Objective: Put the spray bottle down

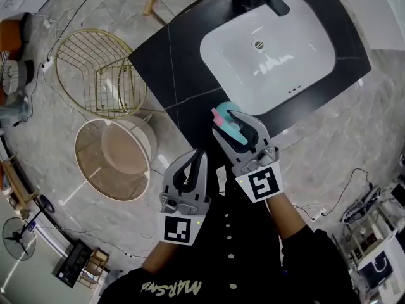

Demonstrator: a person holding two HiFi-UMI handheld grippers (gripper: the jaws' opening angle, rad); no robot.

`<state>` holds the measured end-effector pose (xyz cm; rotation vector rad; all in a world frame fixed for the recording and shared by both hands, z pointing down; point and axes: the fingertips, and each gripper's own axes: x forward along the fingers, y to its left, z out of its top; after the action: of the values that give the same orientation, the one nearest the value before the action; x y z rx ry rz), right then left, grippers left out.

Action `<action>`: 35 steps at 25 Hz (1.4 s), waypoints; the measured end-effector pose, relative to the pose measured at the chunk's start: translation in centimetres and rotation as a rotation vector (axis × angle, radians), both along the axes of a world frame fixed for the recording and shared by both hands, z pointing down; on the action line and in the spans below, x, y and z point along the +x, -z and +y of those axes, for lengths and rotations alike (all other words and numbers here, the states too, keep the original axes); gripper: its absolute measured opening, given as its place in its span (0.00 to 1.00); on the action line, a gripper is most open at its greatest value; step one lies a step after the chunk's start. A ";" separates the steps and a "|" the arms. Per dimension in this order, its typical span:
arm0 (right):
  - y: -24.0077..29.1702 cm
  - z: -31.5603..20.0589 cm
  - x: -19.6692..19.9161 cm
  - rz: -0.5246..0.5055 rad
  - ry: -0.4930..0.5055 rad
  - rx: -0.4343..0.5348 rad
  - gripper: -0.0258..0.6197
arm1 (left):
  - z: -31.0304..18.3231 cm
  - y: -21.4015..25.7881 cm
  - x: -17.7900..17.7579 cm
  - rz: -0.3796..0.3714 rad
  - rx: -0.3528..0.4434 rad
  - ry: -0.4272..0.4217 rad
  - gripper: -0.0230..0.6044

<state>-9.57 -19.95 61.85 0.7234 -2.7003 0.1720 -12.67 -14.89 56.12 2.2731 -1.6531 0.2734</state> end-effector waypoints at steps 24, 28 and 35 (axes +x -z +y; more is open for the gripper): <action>12.9 -1.2 5.5 -0.211 -0.145 0.129 0.26 | -2.2 8.2 -0.2 -0.054 0.155 0.012 0.07; 14.4 -2.9 7.8 -0.147 -0.258 0.150 0.06 | -3.0 10.3 0.0 -0.060 0.165 0.014 0.07; 19.8 -3.4 9.4 -0.165 -0.329 0.211 0.04 | -4.0 14.7 0.3 -0.045 0.251 -0.003 0.07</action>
<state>-0.19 -23.31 42.04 1.2684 -2.7610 0.0248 -12.33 -18.88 41.39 2.4661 -1.7952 0.1246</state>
